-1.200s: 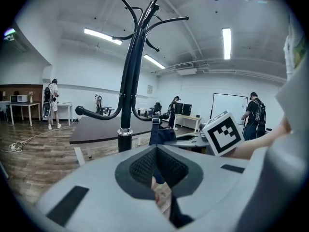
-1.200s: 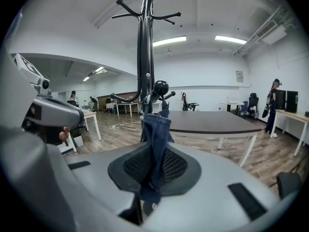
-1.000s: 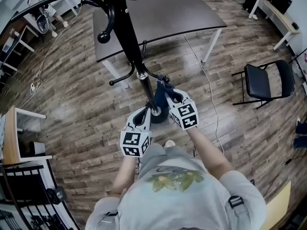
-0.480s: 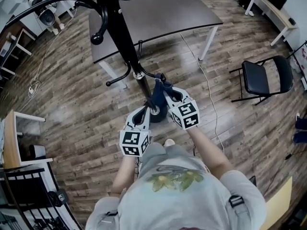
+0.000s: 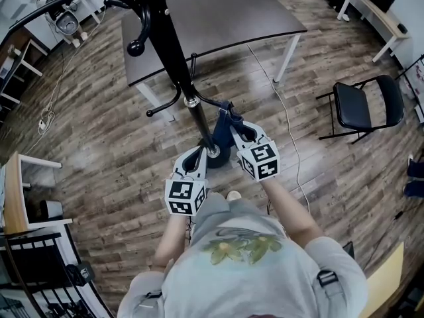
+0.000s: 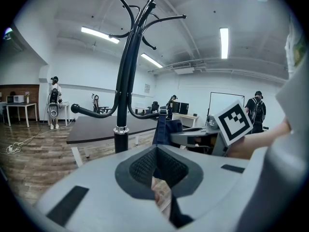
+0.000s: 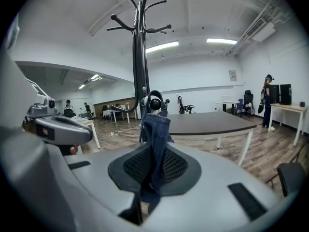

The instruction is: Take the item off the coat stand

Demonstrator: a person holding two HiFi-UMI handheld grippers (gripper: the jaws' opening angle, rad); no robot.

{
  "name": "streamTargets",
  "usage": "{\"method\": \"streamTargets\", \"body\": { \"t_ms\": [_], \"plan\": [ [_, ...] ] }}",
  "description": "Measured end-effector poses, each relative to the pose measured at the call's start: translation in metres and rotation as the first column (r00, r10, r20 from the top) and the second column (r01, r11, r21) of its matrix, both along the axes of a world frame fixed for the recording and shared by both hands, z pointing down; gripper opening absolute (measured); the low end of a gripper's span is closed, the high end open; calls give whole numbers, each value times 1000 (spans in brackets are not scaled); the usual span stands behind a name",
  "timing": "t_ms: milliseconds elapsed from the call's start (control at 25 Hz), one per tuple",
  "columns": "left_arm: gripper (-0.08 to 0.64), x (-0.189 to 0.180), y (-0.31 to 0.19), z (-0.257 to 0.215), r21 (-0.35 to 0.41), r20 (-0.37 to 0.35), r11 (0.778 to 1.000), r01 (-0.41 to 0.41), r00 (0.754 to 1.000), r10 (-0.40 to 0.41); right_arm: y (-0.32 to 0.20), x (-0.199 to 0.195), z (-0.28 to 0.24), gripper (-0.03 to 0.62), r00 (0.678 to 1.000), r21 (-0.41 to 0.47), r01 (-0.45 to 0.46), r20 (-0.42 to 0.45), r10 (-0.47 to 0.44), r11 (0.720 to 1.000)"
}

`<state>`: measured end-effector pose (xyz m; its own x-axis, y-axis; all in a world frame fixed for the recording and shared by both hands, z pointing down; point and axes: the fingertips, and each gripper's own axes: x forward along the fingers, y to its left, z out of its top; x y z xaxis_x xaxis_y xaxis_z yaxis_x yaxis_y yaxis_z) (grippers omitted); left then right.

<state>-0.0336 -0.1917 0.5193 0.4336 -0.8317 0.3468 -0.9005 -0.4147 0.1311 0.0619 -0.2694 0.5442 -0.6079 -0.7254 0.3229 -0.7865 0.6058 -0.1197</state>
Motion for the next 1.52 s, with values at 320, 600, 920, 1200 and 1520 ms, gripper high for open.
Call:
{"method": "streamTargets", "body": {
  "t_ms": [320,600,920,1200,1520],
  "plan": [
    [15,3,-2,-1,4,0,1000,-19,1000,19,17,15,-2,43,1000,0,-1,18,1,1000],
    [15,10,-1,0,0,-1,999,-45,999,45,36,28,-14,44,999,15,-18,41,17,1000],
    [15,14,-5,2,1,-3,997,-74,997,74,53,31,-26,43,996,24,-23,83,20,999],
    [15,18,-1,6,-7,-7,995,-103,995,103,71,36,-25,43,996,22,-30,81,28,999],
    [15,22,-5,5,5,-24,989,-150,988,150,75,35,-30,42,998,49,-47,53,44,998]
  ]
}}
